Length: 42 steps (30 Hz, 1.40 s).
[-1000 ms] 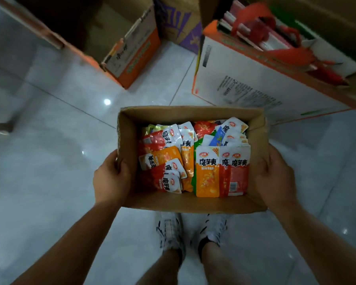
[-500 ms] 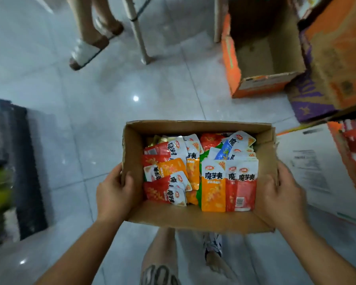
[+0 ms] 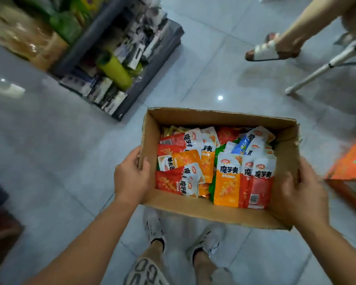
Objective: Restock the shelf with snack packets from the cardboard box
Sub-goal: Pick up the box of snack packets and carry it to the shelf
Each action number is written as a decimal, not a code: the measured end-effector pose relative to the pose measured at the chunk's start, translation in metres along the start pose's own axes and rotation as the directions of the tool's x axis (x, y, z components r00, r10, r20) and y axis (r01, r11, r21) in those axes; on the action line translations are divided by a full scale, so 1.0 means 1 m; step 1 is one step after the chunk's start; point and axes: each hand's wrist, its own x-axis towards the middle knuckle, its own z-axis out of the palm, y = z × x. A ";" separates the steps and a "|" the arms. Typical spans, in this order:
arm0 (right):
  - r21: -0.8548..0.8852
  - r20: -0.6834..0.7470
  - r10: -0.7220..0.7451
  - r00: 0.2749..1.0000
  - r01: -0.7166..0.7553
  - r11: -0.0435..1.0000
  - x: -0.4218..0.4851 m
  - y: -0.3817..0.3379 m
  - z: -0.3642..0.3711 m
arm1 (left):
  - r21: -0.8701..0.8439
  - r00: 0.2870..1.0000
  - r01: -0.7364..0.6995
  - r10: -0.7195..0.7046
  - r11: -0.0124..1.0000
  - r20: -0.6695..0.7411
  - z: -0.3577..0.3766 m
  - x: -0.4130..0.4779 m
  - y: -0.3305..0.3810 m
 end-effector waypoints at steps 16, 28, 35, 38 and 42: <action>-0.127 0.399 -0.415 0.817 0.498 0.858 -0.108 -0.281 0.278 | -0.192 0.804 0.485 -0.522 0.853 -0.286 -0.262 0.012 -0.289; -0.066 0.543 -0.530 0.651 0.663 0.746 -0.184 -0.499 0.418 | -0.293 0.627 0.601 -0.666 0.744 -0.404 -0.425 0.074 -0.398; -0.032 0.567 -0.590 0.575 0.731 0.682 -0.152 -0.642 0.510 | -0.373 0.566 0.613 -0.716 0.697 -0.409 -0.490 0.198 -0.438; -0.038 0.598 -0.585 0.548 0.748 0.662 -0.134 -0.712 0.556 | -0.385 0.523 0.640 -0.744 0.665 -0.416 -0.523 0.262 -0.448; 0.010 0.609 -0.584 0.538 0.730 0.683 -0.121 -0.812 0.610 | -0.387 0.504 0.646 -0.748 0.658 -0.431 -0.580 0.340 -0.467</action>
